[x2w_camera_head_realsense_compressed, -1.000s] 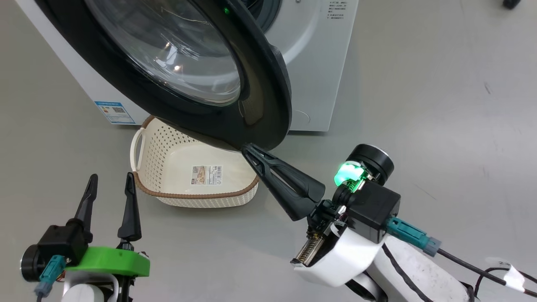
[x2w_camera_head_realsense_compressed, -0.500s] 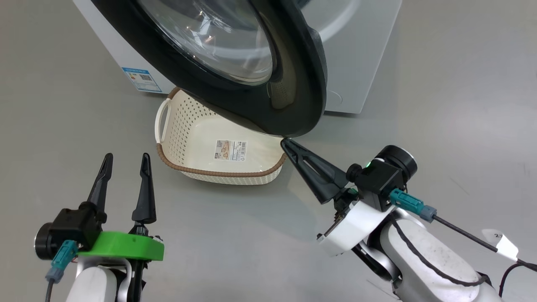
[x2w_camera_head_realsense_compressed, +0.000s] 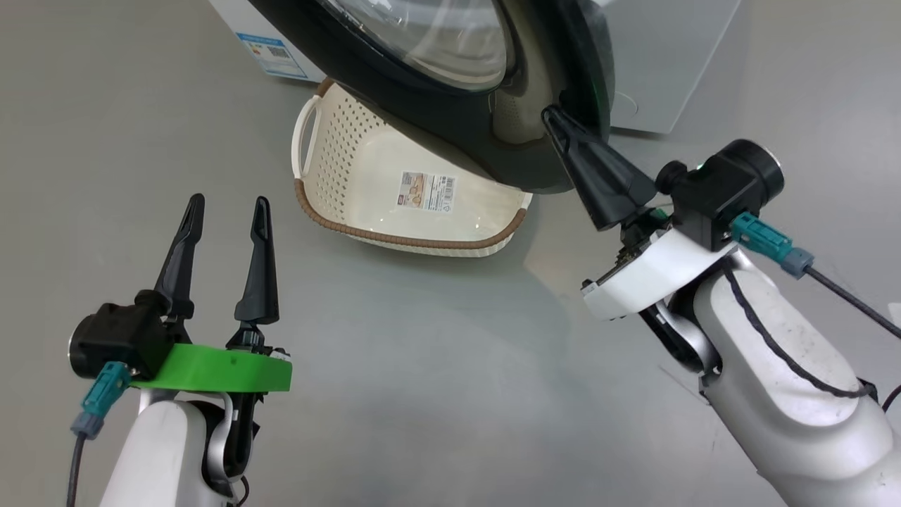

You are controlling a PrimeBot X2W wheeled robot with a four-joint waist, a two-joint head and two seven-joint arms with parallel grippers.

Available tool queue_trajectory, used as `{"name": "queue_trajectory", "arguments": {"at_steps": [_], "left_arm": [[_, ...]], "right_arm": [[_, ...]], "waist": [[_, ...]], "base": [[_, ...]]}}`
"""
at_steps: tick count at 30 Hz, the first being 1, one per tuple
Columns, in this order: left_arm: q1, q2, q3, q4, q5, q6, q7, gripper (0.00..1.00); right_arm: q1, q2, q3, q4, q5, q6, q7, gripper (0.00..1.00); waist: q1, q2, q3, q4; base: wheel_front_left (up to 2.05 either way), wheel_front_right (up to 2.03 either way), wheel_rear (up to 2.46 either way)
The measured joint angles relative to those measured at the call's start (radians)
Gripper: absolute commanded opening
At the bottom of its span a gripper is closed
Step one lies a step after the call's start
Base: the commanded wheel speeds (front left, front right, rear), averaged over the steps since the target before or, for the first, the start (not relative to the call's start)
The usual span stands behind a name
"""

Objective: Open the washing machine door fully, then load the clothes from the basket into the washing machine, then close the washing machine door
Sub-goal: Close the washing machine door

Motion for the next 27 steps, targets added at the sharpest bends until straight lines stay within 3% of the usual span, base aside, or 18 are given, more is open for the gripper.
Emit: {"name": "queue_trajectory", "arguments": {"at_steps": [15, 27], "left_arm": [[-0.075, -0.011, -0.040, -0.016, -0.026, 0.000, 0.000, 1.00], [-0.141, -0.016, -0.085, -0.015, -0.064, 0.000, 0.000, 1.00]], "right_arm": [[-0.184, -0.011, -0.134, 0.045, -0.007, -0.043, -0.032, 0.00], [-0.362, -0.079, -0.231, 0.089, -0.013, -0.052, -0.043, 0.00]], "waist": [[0.0001, 0.0000, 0.143, 0.052], [0.0001, 0.0000, 0.228, 0.075]], "base": [[0.00, 0.00, 0.00], [0.00, 0.00, 0.00]]}}
